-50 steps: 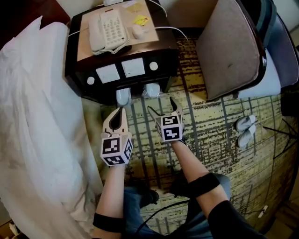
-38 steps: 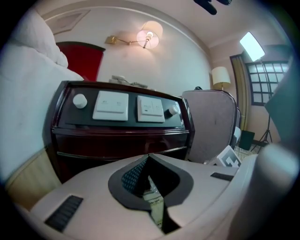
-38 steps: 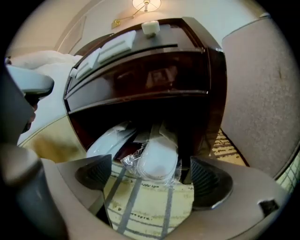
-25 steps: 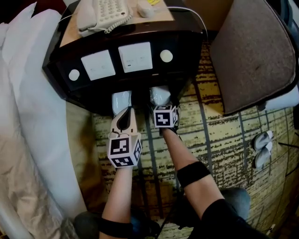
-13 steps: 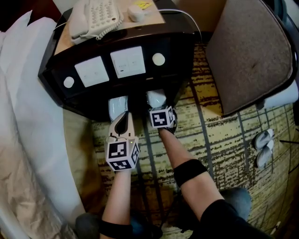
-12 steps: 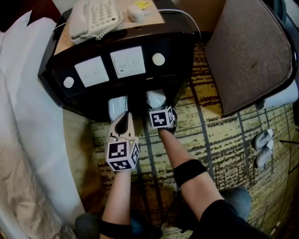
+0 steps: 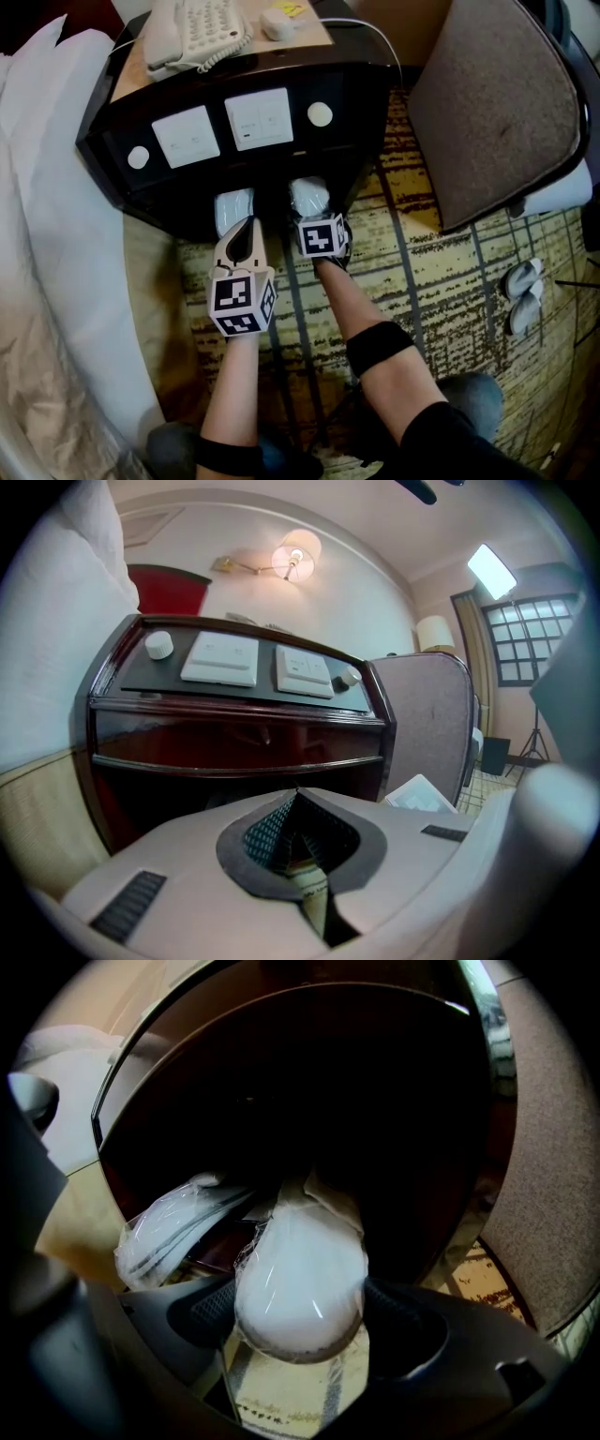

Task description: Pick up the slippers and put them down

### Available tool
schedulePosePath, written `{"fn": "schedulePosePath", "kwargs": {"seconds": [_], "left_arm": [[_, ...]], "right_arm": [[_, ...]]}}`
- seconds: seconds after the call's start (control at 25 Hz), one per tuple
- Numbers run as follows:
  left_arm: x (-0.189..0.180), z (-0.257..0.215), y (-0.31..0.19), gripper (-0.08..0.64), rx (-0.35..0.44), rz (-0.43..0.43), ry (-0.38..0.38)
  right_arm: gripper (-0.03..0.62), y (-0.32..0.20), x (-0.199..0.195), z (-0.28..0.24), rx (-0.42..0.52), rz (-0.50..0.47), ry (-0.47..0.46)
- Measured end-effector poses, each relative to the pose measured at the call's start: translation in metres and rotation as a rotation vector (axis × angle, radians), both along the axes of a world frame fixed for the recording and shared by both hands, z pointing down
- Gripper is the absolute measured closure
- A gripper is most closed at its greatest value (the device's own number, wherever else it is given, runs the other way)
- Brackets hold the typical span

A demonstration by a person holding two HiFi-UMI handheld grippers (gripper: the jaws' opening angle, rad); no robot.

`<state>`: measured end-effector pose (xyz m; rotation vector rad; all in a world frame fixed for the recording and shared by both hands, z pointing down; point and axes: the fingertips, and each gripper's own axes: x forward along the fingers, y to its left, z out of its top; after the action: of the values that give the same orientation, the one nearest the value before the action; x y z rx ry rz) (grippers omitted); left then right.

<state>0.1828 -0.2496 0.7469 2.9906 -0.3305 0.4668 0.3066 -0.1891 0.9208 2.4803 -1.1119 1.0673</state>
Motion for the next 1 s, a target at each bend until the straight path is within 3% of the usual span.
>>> {"fn": "schedulePosePath", "kwargs": {"seconds": [1.0], "left_arm": [[0.006, 0.003, 0.013, 0.560, -0.002, 0.039, 0.017]], "right_arm": [[0.184, 0.048, -0.094, -0.044, 0.045, -0.032, 0.040]]}}
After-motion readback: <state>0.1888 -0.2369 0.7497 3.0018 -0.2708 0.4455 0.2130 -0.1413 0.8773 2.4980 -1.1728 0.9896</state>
